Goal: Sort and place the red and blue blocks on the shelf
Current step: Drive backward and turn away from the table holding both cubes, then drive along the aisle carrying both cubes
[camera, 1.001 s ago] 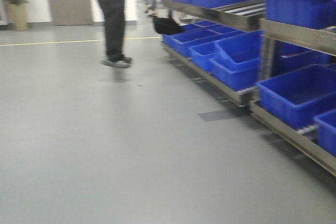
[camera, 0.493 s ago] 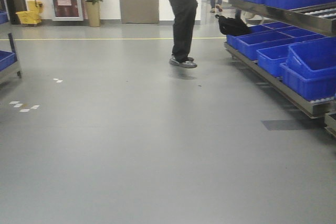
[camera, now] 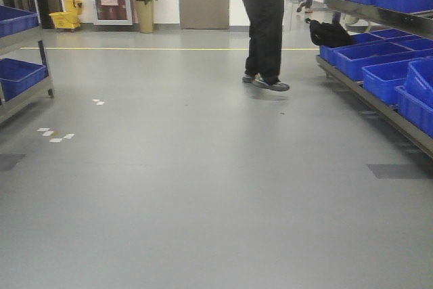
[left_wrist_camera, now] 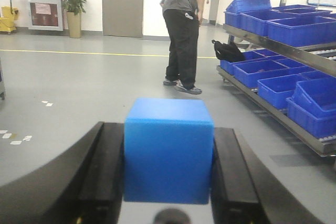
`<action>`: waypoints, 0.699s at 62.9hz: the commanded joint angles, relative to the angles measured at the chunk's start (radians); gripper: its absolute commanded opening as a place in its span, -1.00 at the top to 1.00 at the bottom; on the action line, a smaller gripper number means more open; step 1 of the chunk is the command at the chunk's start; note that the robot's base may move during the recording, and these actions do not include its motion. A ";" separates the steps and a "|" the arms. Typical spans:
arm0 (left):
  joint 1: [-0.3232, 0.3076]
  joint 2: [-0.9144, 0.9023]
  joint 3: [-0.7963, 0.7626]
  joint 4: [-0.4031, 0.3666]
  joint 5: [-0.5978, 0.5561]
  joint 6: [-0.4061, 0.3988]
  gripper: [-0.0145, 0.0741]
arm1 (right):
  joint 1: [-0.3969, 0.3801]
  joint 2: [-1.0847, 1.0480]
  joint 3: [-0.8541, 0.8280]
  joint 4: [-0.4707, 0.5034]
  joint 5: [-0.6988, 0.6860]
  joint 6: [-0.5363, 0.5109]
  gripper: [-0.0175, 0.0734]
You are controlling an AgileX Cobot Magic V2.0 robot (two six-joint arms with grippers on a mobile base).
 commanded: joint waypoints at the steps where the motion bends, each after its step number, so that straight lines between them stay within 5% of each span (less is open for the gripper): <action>1: -0.001 0.005 -0.030 -0.010 -0.096 -0.001 -0.05 | -0.007 0.009 -0.027 -0.016 -0.091 -0.009 -0.20; 44: -0.001 0.005 -0.030 -0.010 -0.096 -0.001 -0.05 | -0.007 0.009 -0.027 -0.016 -0.091 -0.009 -0.20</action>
